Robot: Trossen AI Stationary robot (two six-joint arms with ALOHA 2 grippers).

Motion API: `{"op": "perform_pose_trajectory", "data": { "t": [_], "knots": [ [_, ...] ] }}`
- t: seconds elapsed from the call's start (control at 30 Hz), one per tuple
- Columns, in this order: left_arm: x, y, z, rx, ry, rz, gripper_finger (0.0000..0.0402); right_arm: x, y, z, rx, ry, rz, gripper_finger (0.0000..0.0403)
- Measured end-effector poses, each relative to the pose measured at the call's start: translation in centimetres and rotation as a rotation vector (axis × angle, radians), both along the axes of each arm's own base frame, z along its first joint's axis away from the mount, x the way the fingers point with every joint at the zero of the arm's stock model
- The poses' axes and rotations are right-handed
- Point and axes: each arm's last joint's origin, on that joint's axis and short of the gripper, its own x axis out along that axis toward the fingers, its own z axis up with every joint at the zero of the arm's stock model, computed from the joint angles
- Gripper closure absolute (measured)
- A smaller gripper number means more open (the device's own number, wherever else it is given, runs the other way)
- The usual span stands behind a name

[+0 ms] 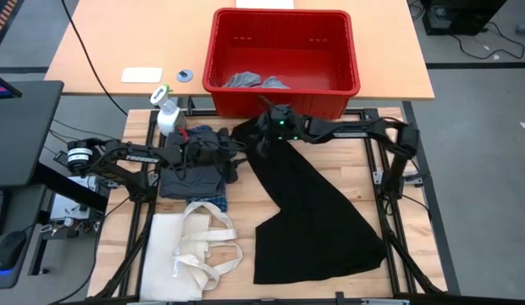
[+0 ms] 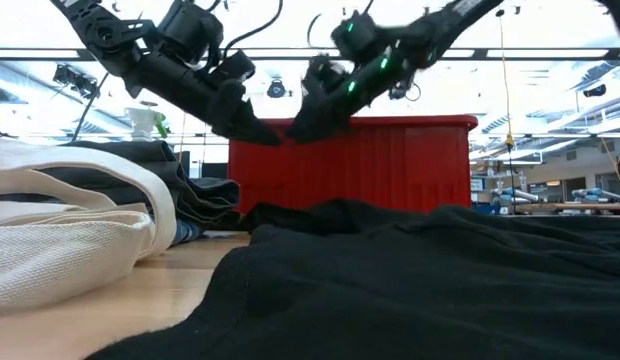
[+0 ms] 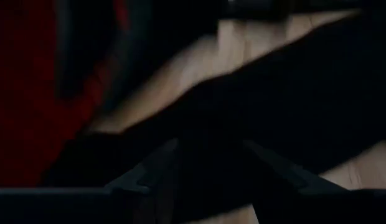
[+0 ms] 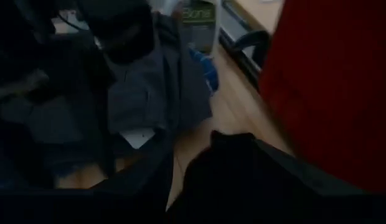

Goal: Fold Laundry from Bin
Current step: Fold the black shirt

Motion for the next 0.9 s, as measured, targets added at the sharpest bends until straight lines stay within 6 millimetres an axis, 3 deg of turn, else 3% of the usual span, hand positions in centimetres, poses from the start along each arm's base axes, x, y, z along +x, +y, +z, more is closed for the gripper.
{"op": "perform_pose_trajectory", "data": {
  "t": [0.1,0.23,0.33,0.57,0.73,0.9],
  "knots": [
    [-0.2,-0.4,-0.6,-0.018,0.072,-0.014,0.0230,-1.2,1.8,1.8,0.007,0.069,-0.005,0.0178],
    [-0.5,-0.8,-1.3,-0.038,0.150,-0.025,0.0230,-2.0,5.4,2.0,0.005,0.209,0.023,0.0184],
    [-0.5,-0.9,-1.4,-0.070,0.146,-0.010,0.0230,-2.4,7.6,0.4,0.023,0.297,0.017,0.0189],
    [-0.4,-1.5,-1.5,-0.119,0.142,-0.027,0.0230,-4.8,13.1,-5.8,0.104,0.338,-0.064,0.0195],
    [0.2,-2.8,-1.1,-0.115,0.088,-0.092,0.0230,-7.0,15.9,-7.1,0.129,0.286,-0.175,0.0195],
    [1.1,-4.3,-1.6,-0.118,0.061,-0.148,0.0230,-7.6,20.2,-7.1,0.124,0.217,-0.035,0.0195]
  ]
}}
